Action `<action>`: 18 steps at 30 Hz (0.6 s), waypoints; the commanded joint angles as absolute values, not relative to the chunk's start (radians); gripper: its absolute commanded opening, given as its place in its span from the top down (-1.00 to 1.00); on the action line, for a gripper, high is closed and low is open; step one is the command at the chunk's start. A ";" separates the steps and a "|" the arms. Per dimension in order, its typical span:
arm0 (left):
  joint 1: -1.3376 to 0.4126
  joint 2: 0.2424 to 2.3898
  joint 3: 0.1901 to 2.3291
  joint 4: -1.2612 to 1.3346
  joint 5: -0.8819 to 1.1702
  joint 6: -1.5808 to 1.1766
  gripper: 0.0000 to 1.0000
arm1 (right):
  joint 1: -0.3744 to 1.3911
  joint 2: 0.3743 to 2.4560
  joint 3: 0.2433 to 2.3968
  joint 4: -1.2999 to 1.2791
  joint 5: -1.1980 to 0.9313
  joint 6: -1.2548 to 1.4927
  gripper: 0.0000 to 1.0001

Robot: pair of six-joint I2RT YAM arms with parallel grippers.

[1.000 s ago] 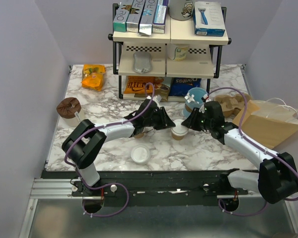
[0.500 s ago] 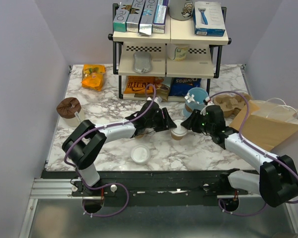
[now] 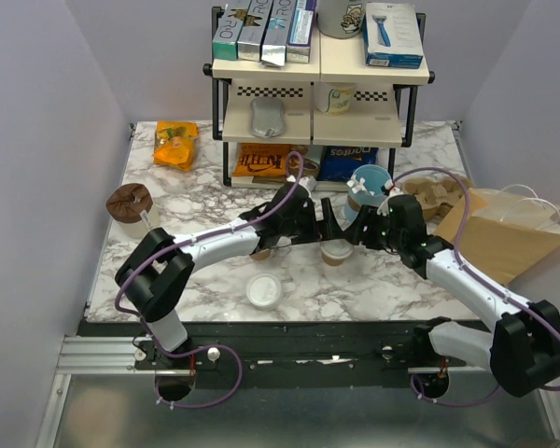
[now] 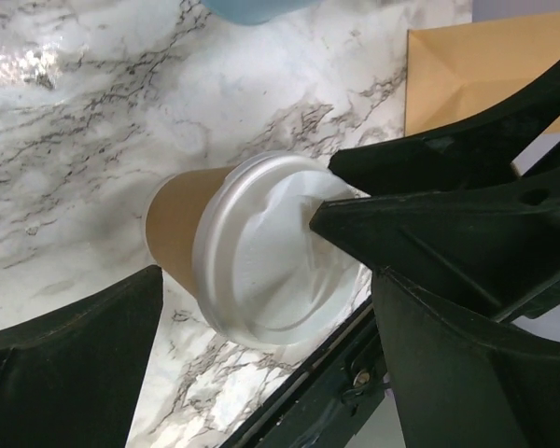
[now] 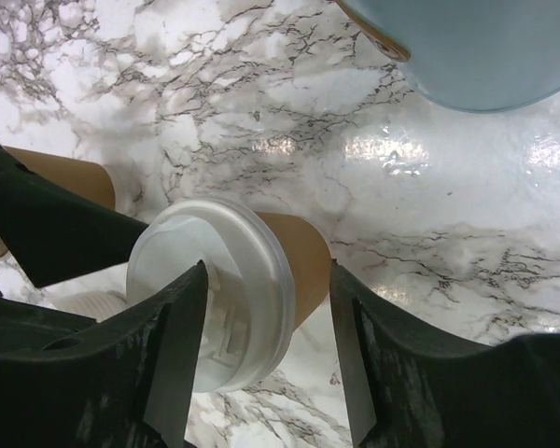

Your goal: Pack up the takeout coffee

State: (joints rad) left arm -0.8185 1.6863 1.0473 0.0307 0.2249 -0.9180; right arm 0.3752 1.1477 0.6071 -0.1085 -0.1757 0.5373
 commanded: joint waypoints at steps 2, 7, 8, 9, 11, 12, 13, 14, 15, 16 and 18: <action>-0.821 1.632 1.117 -0.038 0.212 -0.842 -0.98 | 0.380 1.063 0.653 -0.163 -0.146 0.453 -0.45; -0.821 1.544 1.103 -0.048 0.207 -0.818 -0.98 | 0.380 0.905 0.620 -0.160 -0.094 0.405 -1.00; -0.821 1.522 1.088 -0.064 0.192 -0.802 -0.98 | 0.379 0.890 0.612 -0.160 -0.089 0.402 -1.00; -0.821 1.497 1.072 -0.069 0.181 -0.796 -0.98 | 0.380 0.876 0.598 -0.166 -0.089 0.397 -1.00; -0.821 1.405 1.011 -0.090 0.122 -0.787 -0.98 | 0.380 0.847 0.586 -0.189 -0.092 0.396 -1.00; -0.821 1.370 0.990 -0.104 0.092 -0.784 -0.98 | 0.380 0.838 0.578 -0.190 -0.095 0.391 -1.00; -0.821 1.297 0.970 -0.126 0.059 -0.787 -0.98 | 0.379 0.833 0.563 -0.192 -0.107 0.388 -1.00; -0.821 1.260 0.933 -0.170 0.029 -0.790 -0.98 | 0.380 0.824 0.555 -0.192 -0.116 0.384 -1.00; -0.821 1.221 0.914 -0.198 -0.029 -0.795 -0.98 | 0.380 0.821 0.551 -0.190 -0.130 0.379 -1.00; -0.821 1.150 0.895 -0.230 -0.066 -0.796 -0.98 | 0.379 0.819 0.543 -0.190 -0.135 0.386 -1.00; -0.821 1.080 0.836 -0.348 -0.177 -0.816 -0.98 | 0.379 0.818 0.526 -0.190 -0.140 0.385 -1.00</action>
State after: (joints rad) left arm -0.8185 1.2263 0.9272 -0.1383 0.0692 -0.8124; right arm 0.3740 0.8253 0.5655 -0.1669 -0.1215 0.4080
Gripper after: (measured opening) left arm 0.989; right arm 0.997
